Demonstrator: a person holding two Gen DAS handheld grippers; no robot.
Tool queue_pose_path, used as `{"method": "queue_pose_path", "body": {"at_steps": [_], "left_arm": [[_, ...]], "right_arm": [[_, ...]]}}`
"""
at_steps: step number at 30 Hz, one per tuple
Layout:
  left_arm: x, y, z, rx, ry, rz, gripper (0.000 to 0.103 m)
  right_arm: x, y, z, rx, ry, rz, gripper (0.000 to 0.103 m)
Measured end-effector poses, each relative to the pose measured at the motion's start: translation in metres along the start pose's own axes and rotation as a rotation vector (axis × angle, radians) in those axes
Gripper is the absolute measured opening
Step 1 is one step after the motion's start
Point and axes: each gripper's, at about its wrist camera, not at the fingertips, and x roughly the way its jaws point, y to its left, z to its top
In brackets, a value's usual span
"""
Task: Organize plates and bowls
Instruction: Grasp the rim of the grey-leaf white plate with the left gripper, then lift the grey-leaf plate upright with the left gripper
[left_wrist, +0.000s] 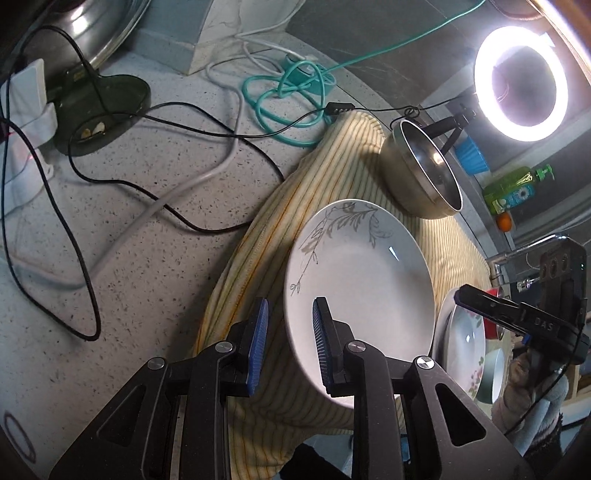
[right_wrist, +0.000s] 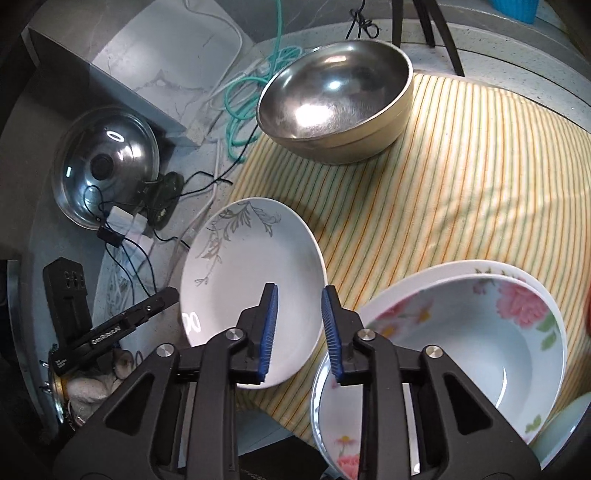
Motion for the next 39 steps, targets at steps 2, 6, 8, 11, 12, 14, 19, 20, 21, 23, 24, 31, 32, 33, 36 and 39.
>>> {"method": "queue_pose_path", "body": {"at_steps": [2,6,8,11,12,14,19,20,21,23,24,31,32,33,36,39], "left_arm": [[0.002,0.001,0.000,0.001,0.008,-0.004,0.021],[0.007,0.004,0.000,-0.007,0.023,-0.008,0.021],[0.008,0.006,0.000,-0.015,0.028,-0.015,0.021],[0.011,0.007,0.001,-0.014,0.037,-0.020,0.018],[0.012,0.007,0.001,-0.014,0.039,-0.022,0.017],[0.013,0.007,0.001,-0.015,0.043,-0.024,0.017],[0.016,0.004,0.002,-0.004,0.049,-0.034,0.015],[0.017,0.004,0.002,-0.002,0.052,-0.037,0.014],[0.019,0.003,0.003,-0.001,0.054,-0.040,0.014],[0.021,0.002,0.003,0.002,0.058,-0.043,0.012],[0.021,0.002,0.003,0.001,0.058,-0.045,0.012],[0.022,0.002,0.004,-0.001,0.059,-0.044,0.012],[0.022,0.001,0.004,0.001,0.059,-0.040,0.012],[0.022,0.002,0.004,-0.002,0.058,-0.039,0.012],[0.023,0.002,0.003,-0.006,0.057,-0.035,0.012],[0.022,0.000,0.004,0.001,0.054,-0.034,0.012]], "right_arm": [[0.010,0.001,0.003,-0.010,0.016,-0.022,0.023],[0.020,0.000,0.007,-0.017,0.035,-0.036,0.018],[0.023,0.000,0.008,-0.020,0.040,-0.041,0.018],[0.029,0.000,0.011,-0.022,0.050,-0.053,0.016],[0.029,0.000,0.011,-0.025,0.049,-0.058,0.015],[0.029,0.001,0.013,-0.032,0.049,-0.062,0.015],[0.034,0.003,0.014,-0.066,0.058,-0.098,0.013],[0.035,0.003,0.014,-0.069,0.063,-0.099,0.013],[0.037,0.002,0.014,-0.070,0.069,-0.094,0.013],[0.039,0.002,0.013,-0.076,0.079,-0.094,0.012],[0.041,0.002,0.013,-0.079,0.087,-0.092,0.010],[0.043,-0.003,0.012,-0.047,0.089,-0.073,0.008],[0.042,-0.003,0.011,-0.045,0.088,-0.072,0.008],[0.041,-0.003,0.011,-0.044,0.088,-0.071,0.008],[0.040,-0.005,0.010,-0.026,0.088,-0.062,0.008],[0.037,-0.006,0.008,-0.004,0.083,-0.048,0.008]]}}
